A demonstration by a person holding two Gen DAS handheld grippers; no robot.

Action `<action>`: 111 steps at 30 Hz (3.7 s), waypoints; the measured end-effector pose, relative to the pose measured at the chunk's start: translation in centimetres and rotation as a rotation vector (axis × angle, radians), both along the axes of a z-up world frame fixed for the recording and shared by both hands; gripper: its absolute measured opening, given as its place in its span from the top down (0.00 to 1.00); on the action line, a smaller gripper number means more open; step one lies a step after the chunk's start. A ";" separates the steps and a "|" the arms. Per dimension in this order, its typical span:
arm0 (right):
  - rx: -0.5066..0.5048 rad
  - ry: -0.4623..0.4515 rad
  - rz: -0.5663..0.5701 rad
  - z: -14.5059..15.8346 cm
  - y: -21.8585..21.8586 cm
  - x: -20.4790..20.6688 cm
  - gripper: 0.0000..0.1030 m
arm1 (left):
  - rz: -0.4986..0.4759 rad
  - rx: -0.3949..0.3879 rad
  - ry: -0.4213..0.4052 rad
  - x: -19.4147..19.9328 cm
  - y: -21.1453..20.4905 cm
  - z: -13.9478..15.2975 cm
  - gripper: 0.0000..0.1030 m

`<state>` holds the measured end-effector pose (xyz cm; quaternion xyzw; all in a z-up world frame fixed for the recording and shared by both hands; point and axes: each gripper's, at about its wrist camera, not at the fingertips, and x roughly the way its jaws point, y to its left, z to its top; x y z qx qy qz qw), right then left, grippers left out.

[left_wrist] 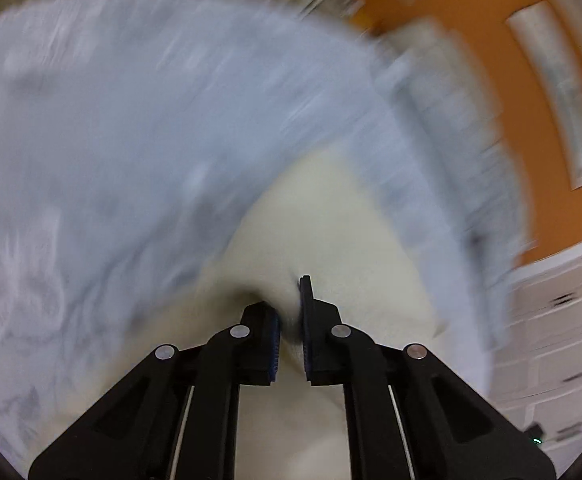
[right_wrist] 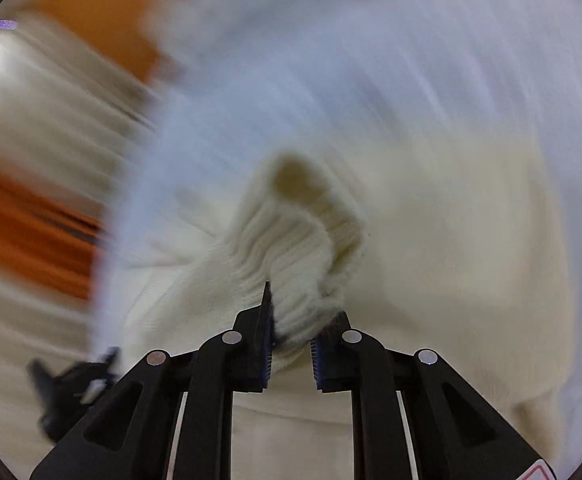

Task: Fold small clothes

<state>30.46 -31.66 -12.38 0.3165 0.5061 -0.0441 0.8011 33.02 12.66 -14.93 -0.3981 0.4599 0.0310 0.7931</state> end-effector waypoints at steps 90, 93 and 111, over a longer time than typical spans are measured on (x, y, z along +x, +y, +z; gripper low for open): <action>-0.188 -0.002 0.017 8.1 4.7 -45.3 0.97 | -0.393 0.192 0.049 -34.4 5.7 9.6 1.00; -0.216 0.055 -0.029 6.8 4.2 -44.8 0.71 | -0.361 0.138 0.141 -34.0 5.7 7.1 0.89; -0.069 0.123 -0.046 -0.1 3.4 -35.1 0.91 | -0.389 0.297 0.209 -25.0 -0.1 1.4 0.85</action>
